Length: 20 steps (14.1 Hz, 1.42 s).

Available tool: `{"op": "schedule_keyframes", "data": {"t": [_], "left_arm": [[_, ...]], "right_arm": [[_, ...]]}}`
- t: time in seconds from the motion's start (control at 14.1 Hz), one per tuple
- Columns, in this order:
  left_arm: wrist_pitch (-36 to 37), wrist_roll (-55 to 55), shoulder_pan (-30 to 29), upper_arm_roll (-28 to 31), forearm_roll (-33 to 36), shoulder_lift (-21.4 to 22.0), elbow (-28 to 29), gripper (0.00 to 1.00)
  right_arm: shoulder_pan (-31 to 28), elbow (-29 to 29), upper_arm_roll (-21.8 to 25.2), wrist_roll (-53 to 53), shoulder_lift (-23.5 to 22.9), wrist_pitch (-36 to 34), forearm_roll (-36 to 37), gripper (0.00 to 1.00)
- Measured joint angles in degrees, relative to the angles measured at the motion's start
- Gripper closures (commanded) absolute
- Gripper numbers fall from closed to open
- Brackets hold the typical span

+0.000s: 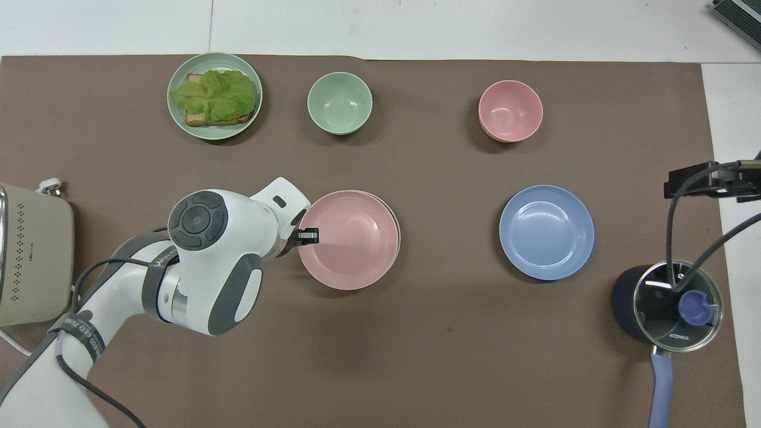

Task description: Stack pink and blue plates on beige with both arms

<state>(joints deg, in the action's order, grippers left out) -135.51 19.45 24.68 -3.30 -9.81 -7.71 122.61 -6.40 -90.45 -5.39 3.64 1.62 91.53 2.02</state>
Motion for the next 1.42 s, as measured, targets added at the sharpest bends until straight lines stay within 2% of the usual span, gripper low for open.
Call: {"op": "schedule_keyframes", "data": {"t": [0.21, 0.28, 0.36, 0.43, 0.57, 0.64, 0.71, 0.92, 1.07, 1.21, 1.42], "left_arm": [[-0.3, 0.0, 0.0, 0.0, 0.1, -0.6, 0.0, 1.00], [-0.5, 0.0, 0.1, 0.0, 0.1, -0.8, 0.0, 0.86], [-0.6, 0.0, 0.1, 0.0, 0.1, -0.9, 0.0, 0.62], [-0.7, 0.0, 0.1, 0.0, 0.1, -0.9, 0.0, 0.51], [-0.8, 0.0, 0.1, 0.0, 0.1, -0.9, 0.0, 0.41], [-0.8, 0.0, 0.1, 0.0, 0.1, -0.9, 0.0, 0.25], [-0.8, 0.0, 0.1, 0.0, 0.1, -0.9, 0.0, 0.00], [-0.6, 0.0, 0.1, 0.4, 0.7, -0.9, -0.7, 0.00], [2.8, 0.0, -0.9, 1.2, 2.6, -0.5, -3.7, 0.00], [7.4, -0.1, -3.6, 1.6, 3.8, 0.4, -7.7, 0.00], [12.1, -3.4, -9.1, 1.9, 4.3, 3.8, -9.8, 0.00]], "right_arm": [[0.0, -0.3, 0.0, 0.0, 0.0, 0.1, 0.0, 0.00], [0.0, -0.4, 0.0, 0.0, 0.0, 0.1, 0.0, 0.00], [0.0, -0.5, 0.0, 0.0, 0.0, 0.2, 0.0, 0.00], [0.0, -0.5, 0.0, 0.0, 0.0, 0.2, 0.0, 0.00], [0.0, -0.6, 0.0, 0.0, 0.0, 0.3, 0.0, 0.00], [0.0, -0.6, 0.0, 0.0, 0.0, 0.4, 0.0, 0.00], [0.0, -0.6, 0.0, 0.0, 0.0, 0.4, 0.0, 0.00], [0.0, -0.7, 0.0, 0.0, 0.1, 0.5, 0.0, 0.00], [0.0, -0.8, 0.0, 0.0, 0.1, 0.5, 0.0, 0.00], [-0.1, -1.0, 0.0, 0.0, 0.2, 0.5, 0.0, 0.00], [-0.5, -1.7, 0.0, 0.0, 0.2, 0.5, 0.0, 0.00]]}}
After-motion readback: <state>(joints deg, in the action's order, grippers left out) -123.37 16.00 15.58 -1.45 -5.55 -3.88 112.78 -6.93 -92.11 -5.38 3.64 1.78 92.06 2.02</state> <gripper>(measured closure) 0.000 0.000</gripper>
